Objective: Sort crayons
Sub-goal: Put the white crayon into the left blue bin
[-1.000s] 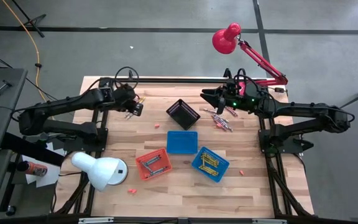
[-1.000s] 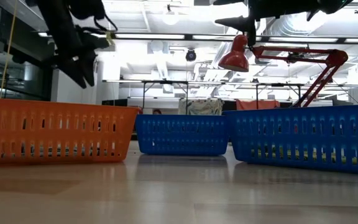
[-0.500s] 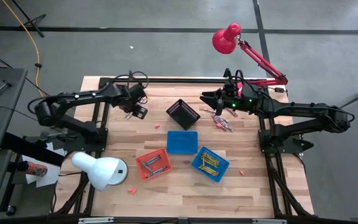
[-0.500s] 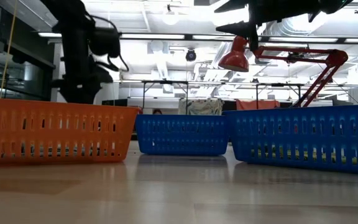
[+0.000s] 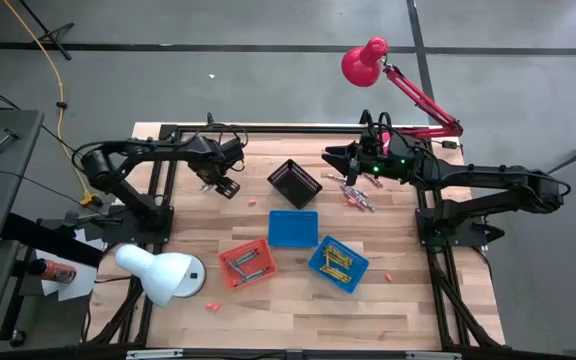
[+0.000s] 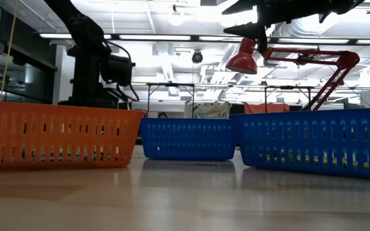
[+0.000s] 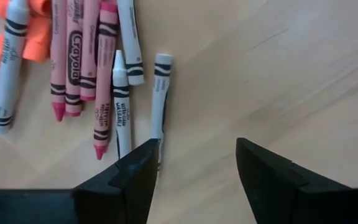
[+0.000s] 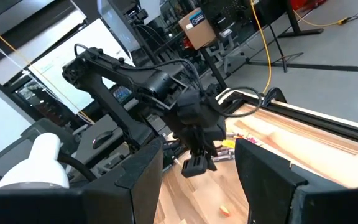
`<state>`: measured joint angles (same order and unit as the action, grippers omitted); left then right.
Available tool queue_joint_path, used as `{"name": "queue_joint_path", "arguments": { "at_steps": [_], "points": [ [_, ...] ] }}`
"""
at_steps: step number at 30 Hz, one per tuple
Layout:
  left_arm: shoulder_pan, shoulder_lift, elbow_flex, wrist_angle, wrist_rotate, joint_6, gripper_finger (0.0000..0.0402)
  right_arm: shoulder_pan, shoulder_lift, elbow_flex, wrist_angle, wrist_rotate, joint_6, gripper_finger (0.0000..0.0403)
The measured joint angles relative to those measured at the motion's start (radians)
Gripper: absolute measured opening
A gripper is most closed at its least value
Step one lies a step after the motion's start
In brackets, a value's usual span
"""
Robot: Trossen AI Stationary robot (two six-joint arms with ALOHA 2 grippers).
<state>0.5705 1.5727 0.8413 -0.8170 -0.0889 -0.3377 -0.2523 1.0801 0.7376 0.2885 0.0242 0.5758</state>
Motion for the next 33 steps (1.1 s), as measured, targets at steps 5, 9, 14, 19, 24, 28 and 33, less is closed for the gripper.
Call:
{"name": "queue_joint_path", "arguments": {
  "at_steps": [5, 9, 14, 19, 24, 28, 33],
  "points": [
    [0.013, 0.033, 0.0, 0.008, -0.008, 0.028, 0.02, 0.0, 0.0, 0.0, 0.0, 0.0, 0.0, 0.0195],
    [0.039, 0.039, 0.0, 0.011, -0.012, 0.062, 0.02, 0.0, 0.0, 0.0, 0.0, 0.0, 0.0, 0.0195],
    [0.085, 0.039, 0.0, 0.01, 0.002, 0.107, 0.02, 0.0, 0.0, 0.0, 0.0, 0.0, 0.0, 0.0195],
    [0.103, 0.039, 0.0, 0.014, 0.012, 0.114, 0.02, 0.0, 0.0, 0.0, 0.0, 0.0, 0.0, 0.0195],
    [0.085, 0.04, 0.0, 0.029, 0.033, 0.115, 0.02, 0.0, 0.0, 0.0, 0.0, 0.0, 0.0, 0.0195],
    [0.06, 0.04, 0.0, 0.032, 0.003, 0.115, 0.02, 0.0, 0.0, 0.0, -0.001, 0.001, -0.007, 0.0195],
    [0.05, 0.04, 0.0, 0.037, -0.001, 0.153, 0.02, 0.0, 0.0, 0.0, -0.001, 0.042, -0.016, 0.0195]
  ]
}}
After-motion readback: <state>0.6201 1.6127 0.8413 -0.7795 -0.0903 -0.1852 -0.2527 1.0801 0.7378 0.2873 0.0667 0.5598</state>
